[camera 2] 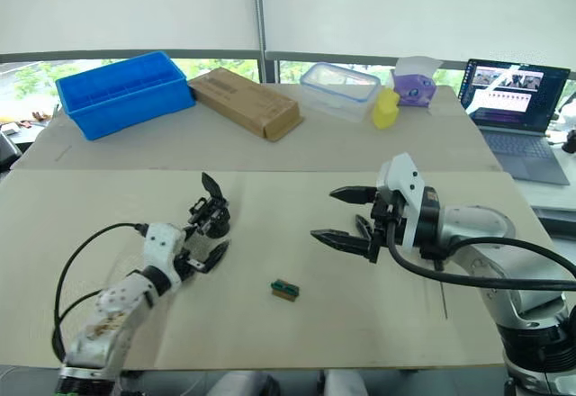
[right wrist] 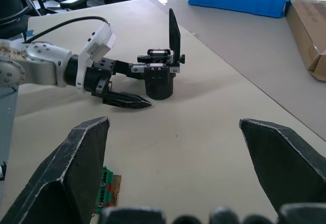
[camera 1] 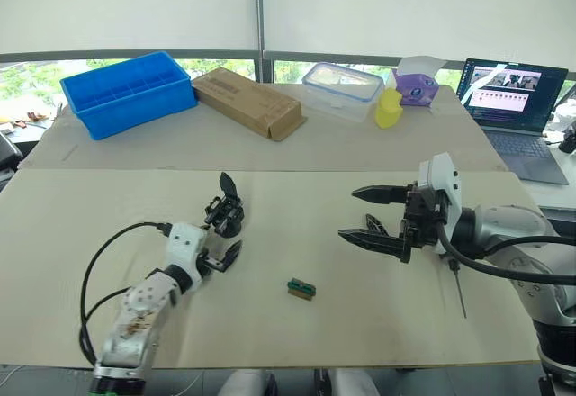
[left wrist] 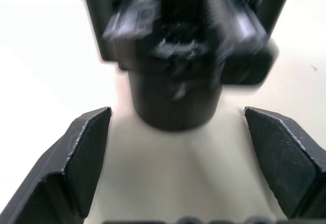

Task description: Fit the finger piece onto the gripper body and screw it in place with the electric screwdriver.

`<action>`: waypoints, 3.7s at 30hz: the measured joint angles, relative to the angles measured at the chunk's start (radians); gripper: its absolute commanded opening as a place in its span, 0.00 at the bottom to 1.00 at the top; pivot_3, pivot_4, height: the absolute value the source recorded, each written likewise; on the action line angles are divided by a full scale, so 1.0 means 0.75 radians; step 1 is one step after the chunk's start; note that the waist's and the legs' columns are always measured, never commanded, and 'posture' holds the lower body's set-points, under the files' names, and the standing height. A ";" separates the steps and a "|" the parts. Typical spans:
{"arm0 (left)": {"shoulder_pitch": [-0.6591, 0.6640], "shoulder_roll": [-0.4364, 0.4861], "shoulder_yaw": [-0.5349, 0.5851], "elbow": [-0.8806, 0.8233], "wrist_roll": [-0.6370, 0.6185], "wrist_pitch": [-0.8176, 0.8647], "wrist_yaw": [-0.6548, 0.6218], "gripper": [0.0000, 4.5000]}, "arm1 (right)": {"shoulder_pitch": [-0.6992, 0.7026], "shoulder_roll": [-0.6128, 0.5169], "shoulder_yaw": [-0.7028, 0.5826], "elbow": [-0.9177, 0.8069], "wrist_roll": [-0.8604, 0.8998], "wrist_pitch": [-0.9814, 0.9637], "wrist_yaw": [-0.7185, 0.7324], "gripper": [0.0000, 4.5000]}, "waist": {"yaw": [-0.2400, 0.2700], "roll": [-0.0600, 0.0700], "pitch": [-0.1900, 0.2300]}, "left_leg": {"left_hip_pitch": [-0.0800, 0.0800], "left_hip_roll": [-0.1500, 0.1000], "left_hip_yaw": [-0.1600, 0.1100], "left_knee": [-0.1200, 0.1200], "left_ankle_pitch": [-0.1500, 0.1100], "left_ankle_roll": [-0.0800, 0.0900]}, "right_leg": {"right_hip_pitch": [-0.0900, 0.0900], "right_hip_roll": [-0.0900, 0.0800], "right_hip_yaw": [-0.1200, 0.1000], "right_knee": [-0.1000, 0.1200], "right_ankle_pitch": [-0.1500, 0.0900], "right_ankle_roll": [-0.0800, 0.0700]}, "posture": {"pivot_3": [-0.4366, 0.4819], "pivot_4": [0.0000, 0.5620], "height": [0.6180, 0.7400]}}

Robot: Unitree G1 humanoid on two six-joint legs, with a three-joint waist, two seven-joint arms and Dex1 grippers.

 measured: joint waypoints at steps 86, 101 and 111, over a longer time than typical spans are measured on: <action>-0.638 -0.157 -0.285 0.645 0.098 -0.348 -0.595 0.53 | 0.084 0.026 0.046 -0.078 -0.111 -0.055 0.016 1.00 | 0.000 0.000 0.001 | -0.015 -0.001 -0.006 0.016 0.000 0.001 | -0.004 -0.001 -0.011 -0.001 0.001 0.000 | 0.48 0.27 1.00; -0.695 -0.177 -0.335 0.788 0.148 -0.407 -0.671 0.99 | 0.152 0.018 0.032 -0.124 -0.113 -0.055 -0.050 1.00 | -0.010 0.000 0.001 | -0.015 -0.001 -0.007 0.017 0.000 0.000 | -0.003 -0.001 -0.010 0.000 0.001 0.000 | 0.48 0.27 1.00; -0.330 0.148 -0.126 0.299 -0.025 -0.110 -0.665 0.99 | 0.004 -0.337 -0.159 -0.038 0.077 0.236 0.031 1.00 | -0.028 0.001 0.001 | -0.013 0.001 -0.008 0.015 0.000 0.001 | -0.003 -0.001 -0.009 0.001 0.001 0.000 | 0.48 0.27 1.00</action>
